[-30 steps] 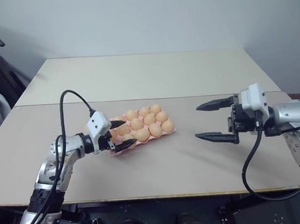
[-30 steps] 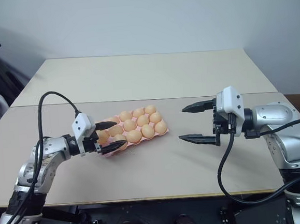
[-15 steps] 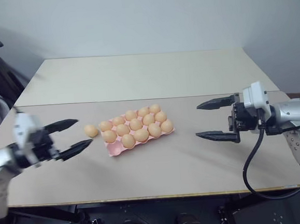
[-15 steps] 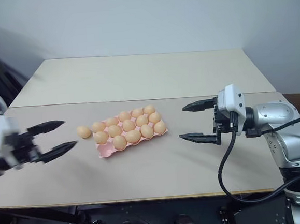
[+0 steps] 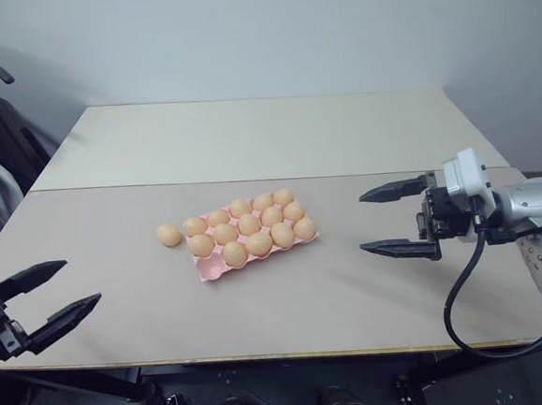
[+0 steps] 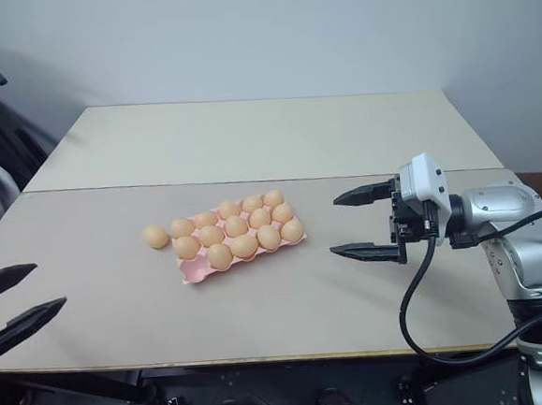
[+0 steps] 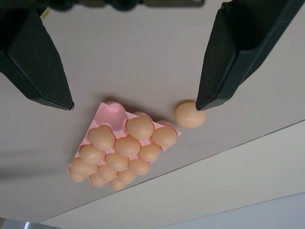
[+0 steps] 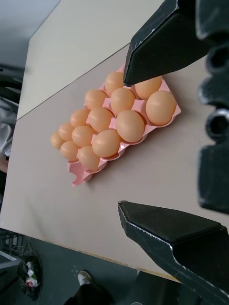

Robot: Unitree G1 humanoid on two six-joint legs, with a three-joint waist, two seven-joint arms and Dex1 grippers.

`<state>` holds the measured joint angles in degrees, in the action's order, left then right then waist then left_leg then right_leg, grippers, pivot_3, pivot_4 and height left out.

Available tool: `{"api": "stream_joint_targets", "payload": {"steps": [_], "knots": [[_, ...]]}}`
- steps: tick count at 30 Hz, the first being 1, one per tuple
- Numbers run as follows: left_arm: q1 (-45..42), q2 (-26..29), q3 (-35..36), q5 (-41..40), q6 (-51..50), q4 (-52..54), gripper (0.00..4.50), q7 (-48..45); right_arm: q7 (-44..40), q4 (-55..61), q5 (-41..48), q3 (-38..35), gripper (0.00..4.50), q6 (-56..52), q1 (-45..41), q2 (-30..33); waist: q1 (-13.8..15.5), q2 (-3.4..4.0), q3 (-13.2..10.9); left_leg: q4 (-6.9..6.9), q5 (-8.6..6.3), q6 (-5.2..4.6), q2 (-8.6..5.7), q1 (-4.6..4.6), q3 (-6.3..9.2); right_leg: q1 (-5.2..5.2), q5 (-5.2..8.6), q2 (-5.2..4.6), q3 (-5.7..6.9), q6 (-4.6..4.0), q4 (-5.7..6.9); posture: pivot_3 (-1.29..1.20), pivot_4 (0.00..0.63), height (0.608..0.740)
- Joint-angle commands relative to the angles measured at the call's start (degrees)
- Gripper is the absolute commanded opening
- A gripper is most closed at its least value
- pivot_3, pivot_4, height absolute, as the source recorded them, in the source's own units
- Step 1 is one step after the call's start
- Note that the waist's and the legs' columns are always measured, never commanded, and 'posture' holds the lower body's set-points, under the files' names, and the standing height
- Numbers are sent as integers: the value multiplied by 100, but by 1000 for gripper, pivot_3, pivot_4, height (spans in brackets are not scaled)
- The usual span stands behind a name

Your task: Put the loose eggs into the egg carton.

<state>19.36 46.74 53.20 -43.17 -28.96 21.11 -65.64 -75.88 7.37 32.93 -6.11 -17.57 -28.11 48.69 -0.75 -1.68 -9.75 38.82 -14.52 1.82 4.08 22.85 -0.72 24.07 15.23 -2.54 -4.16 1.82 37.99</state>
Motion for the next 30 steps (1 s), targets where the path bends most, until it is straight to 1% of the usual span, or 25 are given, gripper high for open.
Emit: {"api": "stream_joint_targets", "payload": {"steps": [1,3,7,10,11,14,21,30], "knots": [[-2,33,101,-108,78,53,4455,71,-21,43,99,-178,4500,55,-132,43,-7,0,0,-1,0,0,0,0,0,0,0,0,-1,0,0,0,150,740],[-61,68,-2,-13,116,-16,4455,140,-19,33,95,-171,4500,57,-153,33,-12,0,0,-1,0,0,0,1,-1,2,0,0,-1,0,-1,0,150,740],[-587,136,-718,498,195,-318,4455,745,23,42,69,-149,4500,86,-179,-7,8,1,0,0,0,0,-1,-2,0,-2,0,0,-1,0,2,0,150,740],[-1510,75,-1615,1044,490,-987,4455,1201,25,69,73,-135,4500,107,-198,-39,33,0,1,1,0,0,-2,-3,1,-5,0,0,0,0,1,0,150,740],[-1735,57,-1806,1152,579,-1180,4455,1254,23,71,73,-132,4500,113,-206,-44,27,-2,2,1,0,0,-3,-2,4,-4,0,0,3,0,1,0,150,740],[-2683,-26,-2516,1558,1001,-2222,4455,1246,31,84,59,-139,4500,125,-257,-56,9,-1,2,-1,0,0,-5,4,-1,2,-1,-2,-2,0,-2,0,150,740],[-4215,-181,-3675,2292,2009,-4300,4455,774,144,368,138,-329,4500,62,-74,14,-3,-1,2,1,0,0,-5,10,2,7,-2,0,1,-1,4,0,150,740],[-5489,-397,-4391,2994,3146,-6384,4455,449,302,685,228,-520,4500,-32,155,106,7,-1,3,6,1,0,-6,13,3,6,-2,0,3,0,5,0,150,740]]}}
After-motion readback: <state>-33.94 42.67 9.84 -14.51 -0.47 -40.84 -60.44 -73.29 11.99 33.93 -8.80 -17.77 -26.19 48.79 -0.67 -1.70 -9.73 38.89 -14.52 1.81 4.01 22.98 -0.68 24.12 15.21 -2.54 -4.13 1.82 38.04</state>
